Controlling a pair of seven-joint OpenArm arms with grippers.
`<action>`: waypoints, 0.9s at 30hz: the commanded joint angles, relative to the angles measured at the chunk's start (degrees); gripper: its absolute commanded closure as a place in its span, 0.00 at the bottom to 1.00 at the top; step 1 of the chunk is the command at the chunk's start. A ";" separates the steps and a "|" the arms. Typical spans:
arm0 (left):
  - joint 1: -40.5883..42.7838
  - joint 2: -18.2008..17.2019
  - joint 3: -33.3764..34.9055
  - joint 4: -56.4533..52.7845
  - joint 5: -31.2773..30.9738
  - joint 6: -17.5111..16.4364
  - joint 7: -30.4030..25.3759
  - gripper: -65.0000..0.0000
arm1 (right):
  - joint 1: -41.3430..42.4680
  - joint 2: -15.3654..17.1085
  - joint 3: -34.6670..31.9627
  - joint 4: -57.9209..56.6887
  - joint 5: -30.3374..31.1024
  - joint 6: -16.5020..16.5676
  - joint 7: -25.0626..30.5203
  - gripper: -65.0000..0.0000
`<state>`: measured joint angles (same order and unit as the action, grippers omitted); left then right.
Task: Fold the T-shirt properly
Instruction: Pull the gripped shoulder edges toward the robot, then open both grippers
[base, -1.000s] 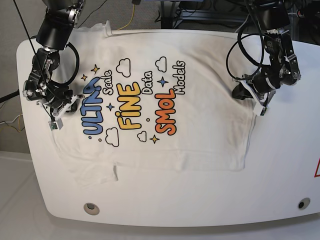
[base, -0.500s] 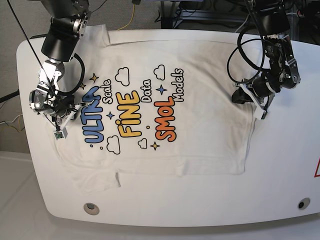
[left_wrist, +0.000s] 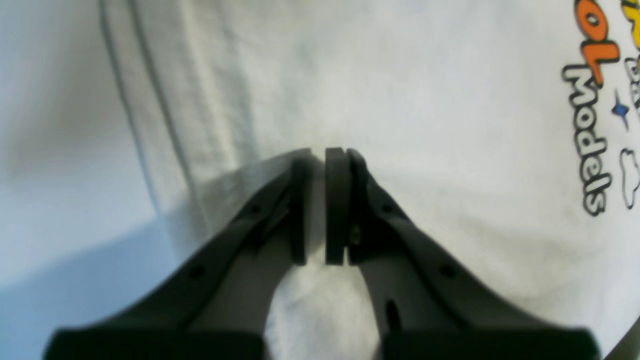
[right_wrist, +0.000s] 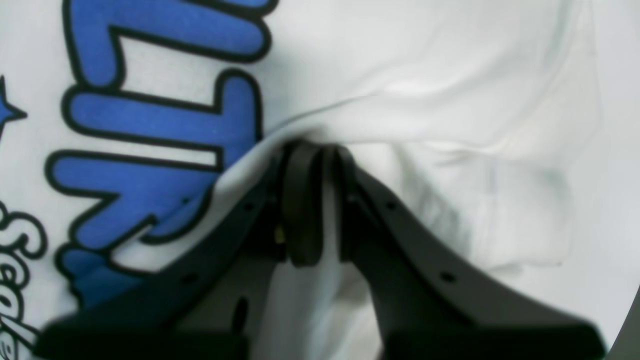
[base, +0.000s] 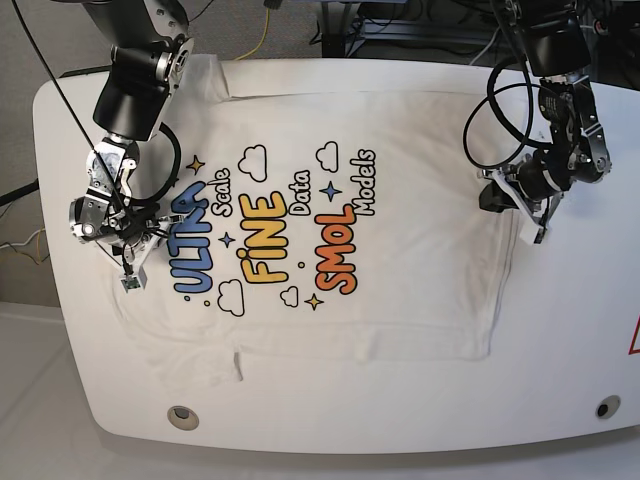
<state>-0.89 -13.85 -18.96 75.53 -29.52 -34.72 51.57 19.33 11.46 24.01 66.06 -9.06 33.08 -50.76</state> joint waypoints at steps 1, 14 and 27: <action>-0.39 -1.14 -0.16 0.30 1.43 0.48 1.31 0.94 | 2.25 0.80 0.21 -1.23 -0.48 0.11 0.17 0.87; -1.09 -2.02 -0.16 0.30 1.34 0.48 0.43 0.94 | 3.74 1.42 0.12 -4.83 -0.48 -0.25 4.48 0.87; -1.09 -2.02 -0.16 1.09 1.25 0.48 0.16 0.94 | 3.74 1.59 0.30 -2.99 -0.39 -0.25 4.13 0.87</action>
<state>-1.28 -14.96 -18.98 75.44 -28.93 -34.54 51.35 21.85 12.25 24.16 61.39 -9.06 32.99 -46.15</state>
